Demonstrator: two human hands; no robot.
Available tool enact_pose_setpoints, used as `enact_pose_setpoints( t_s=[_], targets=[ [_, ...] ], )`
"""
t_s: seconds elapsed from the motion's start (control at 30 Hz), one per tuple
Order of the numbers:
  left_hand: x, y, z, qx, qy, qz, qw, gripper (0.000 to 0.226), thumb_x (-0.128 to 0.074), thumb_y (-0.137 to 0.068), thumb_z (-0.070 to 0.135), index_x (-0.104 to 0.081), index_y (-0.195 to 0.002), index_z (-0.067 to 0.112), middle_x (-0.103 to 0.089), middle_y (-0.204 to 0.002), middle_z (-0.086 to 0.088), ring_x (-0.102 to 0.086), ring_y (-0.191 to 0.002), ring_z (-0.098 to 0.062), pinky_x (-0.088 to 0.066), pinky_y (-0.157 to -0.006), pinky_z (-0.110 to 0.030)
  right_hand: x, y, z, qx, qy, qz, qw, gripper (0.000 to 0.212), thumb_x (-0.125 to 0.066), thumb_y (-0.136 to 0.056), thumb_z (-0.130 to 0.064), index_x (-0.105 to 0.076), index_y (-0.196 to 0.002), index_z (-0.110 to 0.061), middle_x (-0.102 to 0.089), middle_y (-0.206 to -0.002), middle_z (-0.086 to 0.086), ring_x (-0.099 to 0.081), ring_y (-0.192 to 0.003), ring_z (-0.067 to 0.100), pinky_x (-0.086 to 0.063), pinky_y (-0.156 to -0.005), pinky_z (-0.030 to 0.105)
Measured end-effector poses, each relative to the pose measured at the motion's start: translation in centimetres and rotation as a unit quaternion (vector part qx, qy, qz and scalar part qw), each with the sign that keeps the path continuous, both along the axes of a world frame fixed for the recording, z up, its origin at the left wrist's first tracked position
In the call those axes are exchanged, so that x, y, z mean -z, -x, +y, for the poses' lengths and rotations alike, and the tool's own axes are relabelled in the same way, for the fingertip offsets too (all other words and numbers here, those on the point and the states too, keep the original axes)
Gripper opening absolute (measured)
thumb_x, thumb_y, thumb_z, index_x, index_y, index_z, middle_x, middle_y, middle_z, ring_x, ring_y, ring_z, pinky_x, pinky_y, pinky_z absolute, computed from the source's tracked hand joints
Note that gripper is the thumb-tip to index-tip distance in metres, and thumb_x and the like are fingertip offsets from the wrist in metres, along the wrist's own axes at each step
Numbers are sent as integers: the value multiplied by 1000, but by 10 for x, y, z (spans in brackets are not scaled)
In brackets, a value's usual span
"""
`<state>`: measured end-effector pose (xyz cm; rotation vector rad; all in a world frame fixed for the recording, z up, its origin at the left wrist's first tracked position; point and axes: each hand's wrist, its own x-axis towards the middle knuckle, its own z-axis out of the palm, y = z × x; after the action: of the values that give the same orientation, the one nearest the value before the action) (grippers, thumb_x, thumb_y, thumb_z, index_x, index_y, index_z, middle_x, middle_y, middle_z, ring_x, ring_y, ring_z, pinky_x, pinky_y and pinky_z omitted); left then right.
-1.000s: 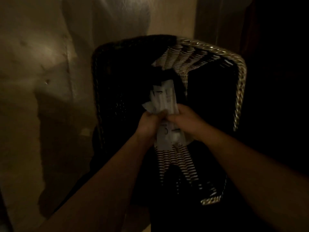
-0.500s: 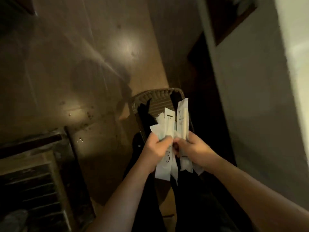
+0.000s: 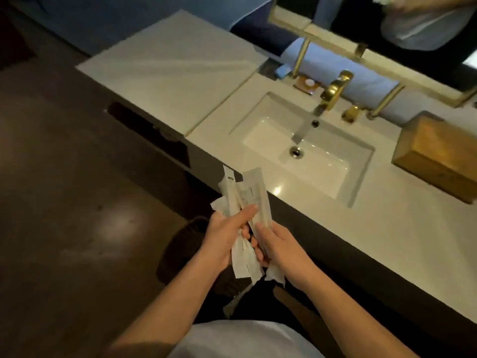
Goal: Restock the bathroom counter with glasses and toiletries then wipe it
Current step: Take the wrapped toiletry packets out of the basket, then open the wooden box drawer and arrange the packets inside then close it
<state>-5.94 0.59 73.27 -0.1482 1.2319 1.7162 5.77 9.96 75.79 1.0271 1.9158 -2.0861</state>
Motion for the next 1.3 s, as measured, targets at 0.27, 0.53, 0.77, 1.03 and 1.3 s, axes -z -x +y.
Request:
enact_pose_setpoints(
  t_s=[0.27, 0.53, 0.77, 1.03, 1.3],
  targets=[
    [-24, -70, 51, 204, -32, 25, 978, 23, -74, -91, 19, -72, -95, -3, -49, -56, -12, -52, -43, -22, -51, -53, -35, -27, -89, 8, 202, -65, 49, 976, 40, -43, -104, -44, -70, -84, -22, -62, -66, 0, -54, -55, 16, -50, -56, 27],
    [-15, -147, 151, 194, 37, 168, 966, 23, -60, -100, 34, -74, -104, 17, -81, -91, -9, -79, -84, -24, -62, -63, -30, -11, -165, 88, 327, -95, 38, 940, 29, -43, -105, -36, -72, -108, -28, -78, -100, -5, -74, -93, 9, -59, -79, 28],
    [-8, -219, 266, 158, 100, 183, 965, 39, -55, -98, 42, -78, -77, 19, -79, -79, -17, -78, -74, -32, -62, -65, -43, 6, -242, 189, 295, -111, -16, 949, 25, -47, -97, -52, -69, -107, -46, -74, -101, -21, -69, -94, -3, -55, -80, 20],
    [-17, -276, 354, 286, 27, 156, 945, 30, -69, -75, 6, -77, -102, 17, -76, -98, -28, -76, -87, -40, -62, -78, -56, 15, -303, 302, 249, -152, -51, 955, 29, -42, -91, -61, -63, -103, -45, -73, -89, -13, -69, -78, 6, -57, -76, 38],
    [-15, -252, 408, 320, 99, 237, 912, 12, -63, -78, 22, -74, -74, 18, -60, -53, -8, -59, -47, -24, -53, -54, -40, 17, -305, 374, 300, -191, -135, 925, 34, -52, -83, -59, -65, -68, -32, -58, -60, -3, -54, -57, 17, -42, -55, 37]
  ],
)
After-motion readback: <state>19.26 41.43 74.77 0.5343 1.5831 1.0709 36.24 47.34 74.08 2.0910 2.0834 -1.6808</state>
